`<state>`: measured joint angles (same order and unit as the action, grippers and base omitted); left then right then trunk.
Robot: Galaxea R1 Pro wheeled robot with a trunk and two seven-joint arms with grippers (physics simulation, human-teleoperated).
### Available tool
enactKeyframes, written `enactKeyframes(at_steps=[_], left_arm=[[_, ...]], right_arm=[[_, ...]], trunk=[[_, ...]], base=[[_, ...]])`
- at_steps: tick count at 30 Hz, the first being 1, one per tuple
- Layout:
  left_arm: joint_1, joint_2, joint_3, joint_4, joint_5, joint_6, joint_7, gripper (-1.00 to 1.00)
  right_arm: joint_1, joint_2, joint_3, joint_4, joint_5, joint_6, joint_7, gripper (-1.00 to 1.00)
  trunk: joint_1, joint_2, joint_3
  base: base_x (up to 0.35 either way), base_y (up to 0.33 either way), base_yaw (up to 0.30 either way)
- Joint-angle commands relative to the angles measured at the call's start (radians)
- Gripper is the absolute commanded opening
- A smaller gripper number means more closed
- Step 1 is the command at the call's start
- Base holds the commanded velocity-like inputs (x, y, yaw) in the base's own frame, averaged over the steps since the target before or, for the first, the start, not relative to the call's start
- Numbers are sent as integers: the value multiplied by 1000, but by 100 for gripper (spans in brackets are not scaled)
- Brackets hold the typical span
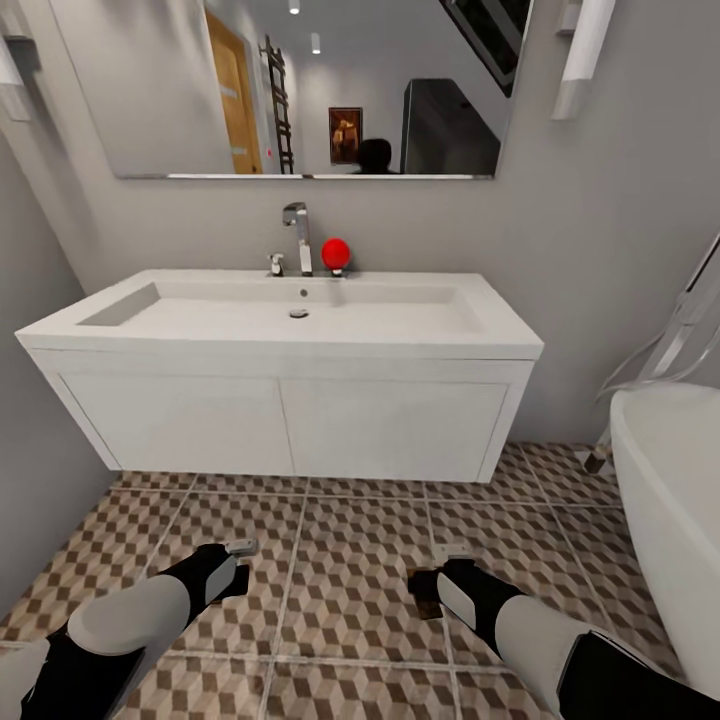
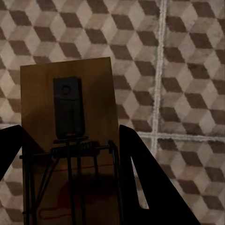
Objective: Take the four mousetraps from the cabinet in the bathroom and place them on the bathroom floor. Make sure all four end up on the same floor surface, and ensure that at least two of them are either under or directly next to the same bathroom sink.
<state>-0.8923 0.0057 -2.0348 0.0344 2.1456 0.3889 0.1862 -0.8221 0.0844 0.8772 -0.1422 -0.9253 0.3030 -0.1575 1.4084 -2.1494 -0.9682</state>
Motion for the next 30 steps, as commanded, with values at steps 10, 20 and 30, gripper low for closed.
enactKeyframes(at_steps=[10, 20, 30], left_arm=[[-1, 2, -8, -1, 7, 2, 4, -100], [-1, 4, -8, -1, 7, 2, 3, -100], [-1, 5, -8, 1, 7, 2, -13, -100]], right_arm=[[0, -1, 8, -2, -12, 2, -5, -100], [0, -1, 7, -2, -13, 2, -5, -100], [0, -1, 7, -2, -12, 2, -5, -100]], trunk=[[38, -71, -32], [77, -141, -64], [115, -211, -95]], base=[[0, 0, 0], [0, 0, 0], [0, 0, 0]])
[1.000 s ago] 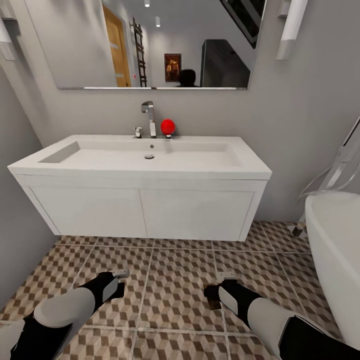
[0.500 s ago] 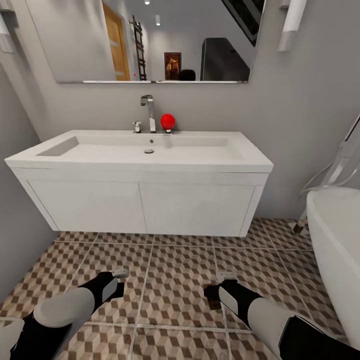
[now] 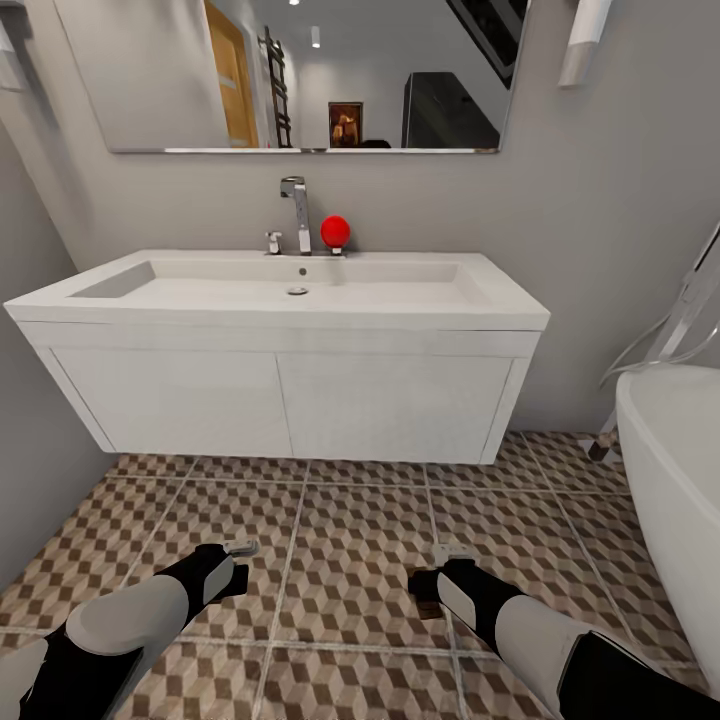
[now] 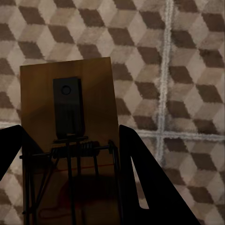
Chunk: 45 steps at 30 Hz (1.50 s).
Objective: Take the four mousetraps from the cabinet in the bathroom and place them on the bathroom floor. Make sure all four end up on the same floor surface, and ensure that at least two of them are either under or directly next to the same bathroom sink.
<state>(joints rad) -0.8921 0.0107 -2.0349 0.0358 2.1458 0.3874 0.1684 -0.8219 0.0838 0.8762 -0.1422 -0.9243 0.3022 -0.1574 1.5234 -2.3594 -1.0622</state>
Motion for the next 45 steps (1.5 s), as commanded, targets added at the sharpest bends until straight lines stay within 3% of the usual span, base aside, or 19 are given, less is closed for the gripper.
enactKeyframes(at_steps=[1, 20, 37, 40, 45], left_arm=[[-1, 0, -8, -1, 7, 4, 5, -100], [-1, -1, -9, -2, 6, 1, 5, -100], [-1, -1, -10, -2, 6, 0, 5, -100], [-1, -4, -10, -2, 6, 0, 5, -100], [-1, -5, -12, -2, 6, -2, 5, -100]], right_arm=[[-1, 0, 8, -2, -13, 3, -5, -100], [-1, 1, 9, 7, -11, -9, -12, -100], [0, 1, 9, 11, -10, -17, -36, -100], [0, 2, 9, 11, -10, -53, -36, -100], [-1, 5, 9, 12, -11, -123, -70, -100]], trunk=[[4, -8, -4], [77, -141, -64], [84, -145, -129], [86, -145, -141], [86, -145, -141]], base=[[0, 0, 0], [0, 0, 0], [0, 0, 0], [0, 0, 0], [0, 0, 0]])
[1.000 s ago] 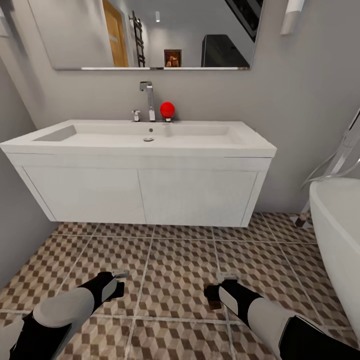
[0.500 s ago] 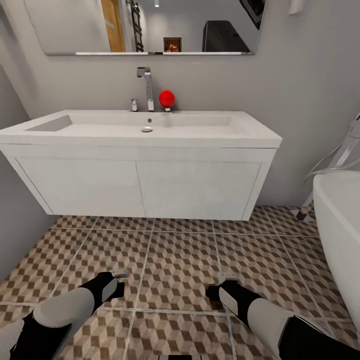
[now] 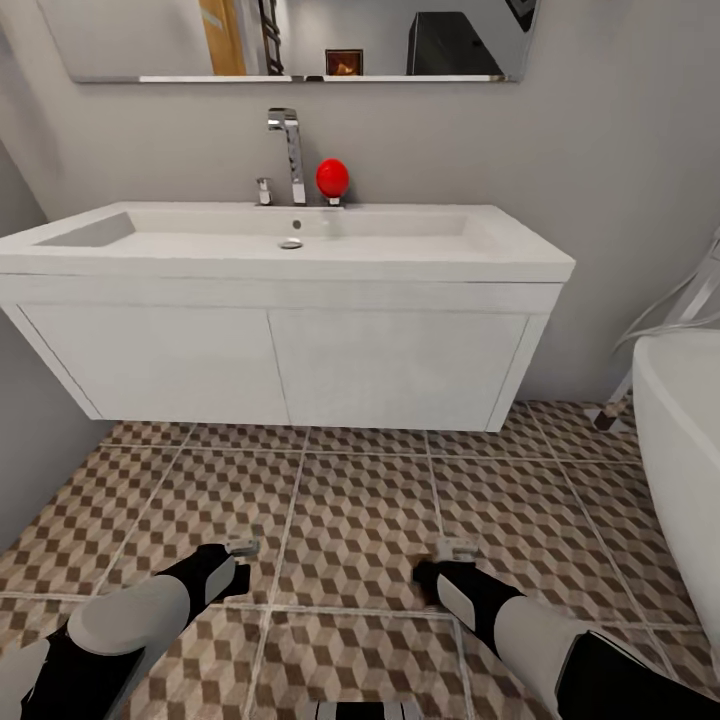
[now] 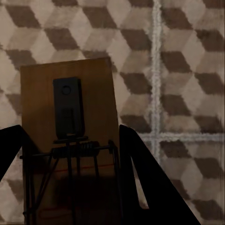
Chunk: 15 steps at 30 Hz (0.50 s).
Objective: Take the four mousetraps from the cabinet in the bathroom and place them on the bathroom floor. Make sure all four end up on the same floor surface, and ensure that at least two of them are either under or directly next to the same bathroom sink.
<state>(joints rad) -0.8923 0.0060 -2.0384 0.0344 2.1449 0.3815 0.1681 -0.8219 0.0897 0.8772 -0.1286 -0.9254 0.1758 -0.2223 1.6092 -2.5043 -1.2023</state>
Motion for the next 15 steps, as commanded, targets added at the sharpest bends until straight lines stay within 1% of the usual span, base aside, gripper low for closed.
enactKeyframes(at_steps=[1, 3, 6, 15], left_arm=[[-1, 0, -9, -1, 7, 2, 5, -100], [-1, 1, -9, -1, 7, 1, 5, -100], [0, 2, -9, -1, 7, 1, 5, -100], [-1, 5, -9, 1, 7, 0, 5, -100]], right_arm=[[0, -1, 8, -2, -10, -4, -14, -100], [0, -2, 8, -2, -10, -11, -25, -100], [0, 0, 8, -2, -10, -15, -30, -100], [0, 0, 8, -4, -9, -16, -32, -100]], trunk=[[0, 0, -1], [0, 0, -1], [0, 0, -1], [0, 0, -1]], base=[[0, 0, 0], [91, 0, 0], [246, 0, 0], [325, 0, 0]])
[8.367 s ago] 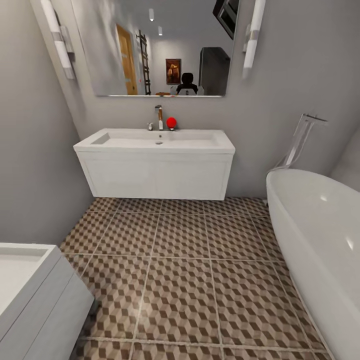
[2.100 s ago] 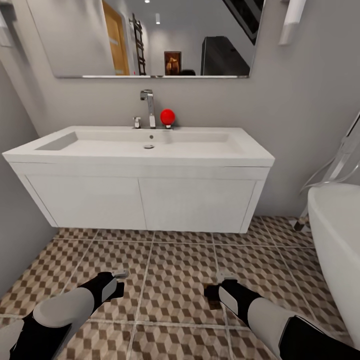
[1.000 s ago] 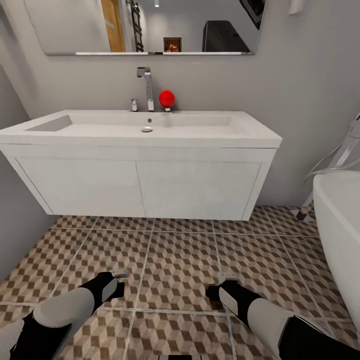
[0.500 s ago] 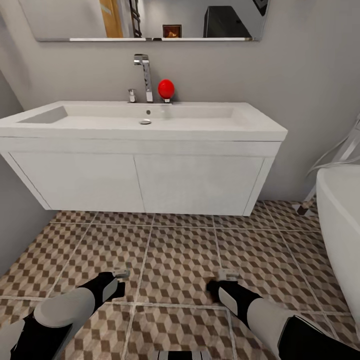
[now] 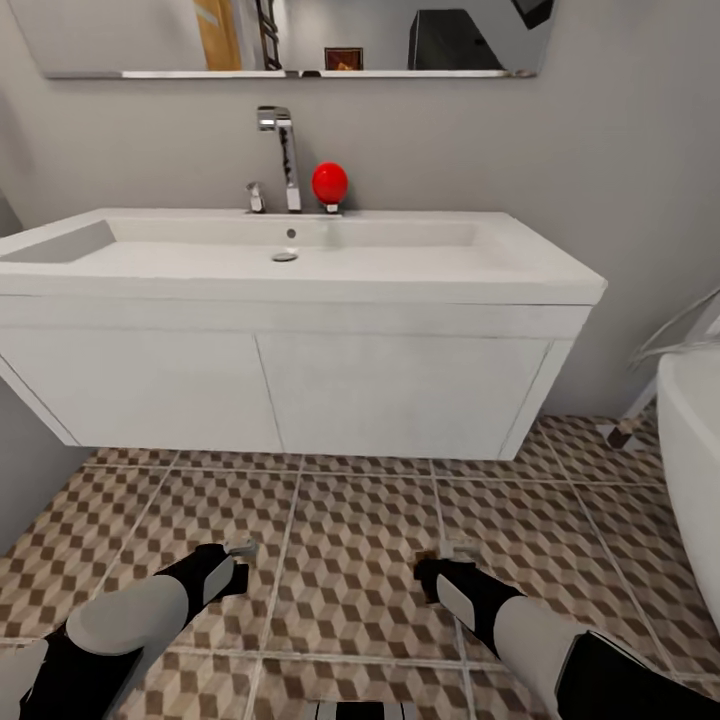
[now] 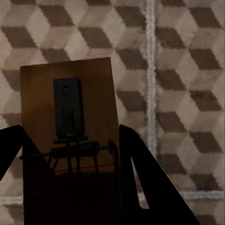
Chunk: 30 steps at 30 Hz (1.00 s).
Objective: Take the four mousetraps from the cabinet in the bathroom and place them on the bathroom floor. Make sure all four end up on the same floor surface, and ensure that at least two of them are either under or directly next to the same bathroom sink.
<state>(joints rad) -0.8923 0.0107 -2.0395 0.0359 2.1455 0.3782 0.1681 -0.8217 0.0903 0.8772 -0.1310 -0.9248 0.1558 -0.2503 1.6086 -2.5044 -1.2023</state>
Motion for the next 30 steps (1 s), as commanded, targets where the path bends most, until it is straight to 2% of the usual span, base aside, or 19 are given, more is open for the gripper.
enactKeyframes(at_steps=[1, 6, 10, 24, 30], left_arm=[[-1, 0, -8, -1, 7, 3, 5, -100], [-1, 0, -8, -1, 6, -28, 5, -100], [0, 0, -8, -2, 5, -43, 5, -100], [0, 3, -8, 0, 6, -47, 5, -100], [0, 3, -8, -1, 5, -47, 6, -100]], right_arm=[[-1, -1, 8, -3, -7, 4, -4, -100], [-1, -5, 8, -3, 31, 3, -3, -100], [-1, 0, 8, -4, 42, 4, -1, -100], [-1, -1, 6, -2, 43, 4, -1, -100], [-1, -3, 4, -1, 39, 3, -1, -100]], trunk=[[0, 0, -1], [0, 0, -1], [0, 0, -1], [0, 0, -1], [0, 0, -1]], base=[[337, 0, 0], [337, 0, 0], [338, 0, 0], [325, 0, 0], [86, 0, 0]])
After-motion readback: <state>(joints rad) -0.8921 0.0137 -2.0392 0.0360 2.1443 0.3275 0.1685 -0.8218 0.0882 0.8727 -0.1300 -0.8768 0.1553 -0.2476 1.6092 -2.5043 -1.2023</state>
